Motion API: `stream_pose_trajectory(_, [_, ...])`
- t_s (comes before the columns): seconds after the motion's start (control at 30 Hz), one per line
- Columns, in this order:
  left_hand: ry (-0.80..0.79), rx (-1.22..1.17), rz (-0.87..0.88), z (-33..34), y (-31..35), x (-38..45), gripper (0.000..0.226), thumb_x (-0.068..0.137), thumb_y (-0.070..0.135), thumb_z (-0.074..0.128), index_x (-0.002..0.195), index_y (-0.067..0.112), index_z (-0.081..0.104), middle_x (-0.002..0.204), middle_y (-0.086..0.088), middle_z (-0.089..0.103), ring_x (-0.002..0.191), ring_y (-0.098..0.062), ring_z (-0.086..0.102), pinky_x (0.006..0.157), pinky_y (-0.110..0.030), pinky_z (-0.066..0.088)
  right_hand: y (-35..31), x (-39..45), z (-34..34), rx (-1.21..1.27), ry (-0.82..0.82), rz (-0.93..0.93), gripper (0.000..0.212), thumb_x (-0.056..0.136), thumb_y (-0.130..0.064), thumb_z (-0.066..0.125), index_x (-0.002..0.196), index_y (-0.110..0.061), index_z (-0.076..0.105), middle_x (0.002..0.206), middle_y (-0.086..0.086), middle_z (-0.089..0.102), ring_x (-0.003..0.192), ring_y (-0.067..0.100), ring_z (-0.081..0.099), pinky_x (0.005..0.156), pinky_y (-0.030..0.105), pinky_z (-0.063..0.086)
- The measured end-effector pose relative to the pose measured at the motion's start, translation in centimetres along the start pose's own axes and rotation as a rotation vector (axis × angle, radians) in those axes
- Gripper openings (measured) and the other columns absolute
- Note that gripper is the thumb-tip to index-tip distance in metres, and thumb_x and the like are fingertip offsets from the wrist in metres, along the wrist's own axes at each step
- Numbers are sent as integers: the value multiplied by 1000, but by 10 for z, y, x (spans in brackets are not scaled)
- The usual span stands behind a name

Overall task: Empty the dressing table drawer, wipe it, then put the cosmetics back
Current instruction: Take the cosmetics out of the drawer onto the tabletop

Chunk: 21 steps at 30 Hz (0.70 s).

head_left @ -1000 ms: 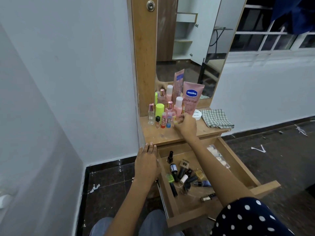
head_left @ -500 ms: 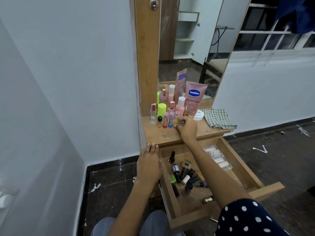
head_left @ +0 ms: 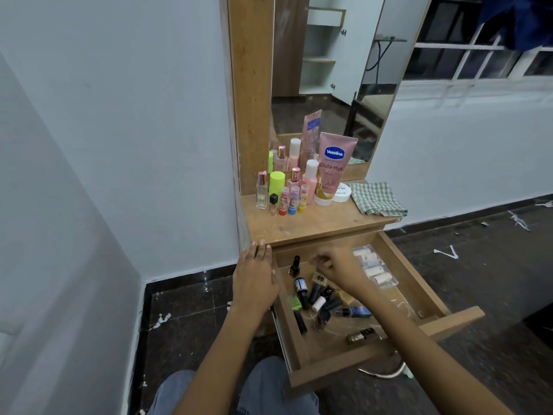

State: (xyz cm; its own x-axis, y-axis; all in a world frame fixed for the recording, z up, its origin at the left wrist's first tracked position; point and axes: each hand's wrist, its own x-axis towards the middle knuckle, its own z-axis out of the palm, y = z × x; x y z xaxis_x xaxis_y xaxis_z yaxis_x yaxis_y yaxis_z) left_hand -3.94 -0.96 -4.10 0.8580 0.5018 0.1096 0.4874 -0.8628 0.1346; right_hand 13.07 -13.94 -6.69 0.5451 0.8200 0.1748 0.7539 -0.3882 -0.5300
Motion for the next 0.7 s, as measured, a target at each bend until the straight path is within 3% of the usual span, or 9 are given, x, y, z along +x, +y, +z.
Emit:
stream_pose_trajectory(0.13, [-12,10,-1,-1,1,0,58,97,26,33,150,9,15,158,-8,15,146,-21,10,119,-35,10,12,-7,13,-309,-287,-248,43,71,3,61,104,-23,72,116,-4,68,107,17,62,88,34,52])
stream_pose_trajectory(0.23, [-16,21,2,-3,1,-1,58,98,26,33,150,8,16,158,-9,15,146,-22,11,119,-35,10,8,-6,23,-473,-442,-385,45,78,3,61,116,-21,66,132,-2,59,125,18,49,92,37,50])
stream_pose_trajectory(0.33, [-25,30,1,-4,2,-1,58,98,26,32,150,8,15,158,-9,14,146,-22,11,119,-35,10,8,0,33,-611,-413,-493,32,79,-2,65,107,-17,68,125,7,61,114,29,57,78,40,55])
stream_pose_trajectory(0.43, [-24,32,0,-3,1,-1,58,98,26,33,150,8,15,158,-9,15,146,-22,11,119,-35,10,9,5,37,-744,-447,-476,29,80,-1,63,105,-14,66,124,14,54,104,34,58,68,43,56])
stream_pose_trajectory(0.7, [-21,39,-1,-4,1,-1,58,98,27,33,150,9,16,158,-9,16,146,-22,12,119,-35,10,7,1,25,-679,-449,-518,28,89,-3,53,115,-10,59,123,12,58,115,31,52,75,43,51])
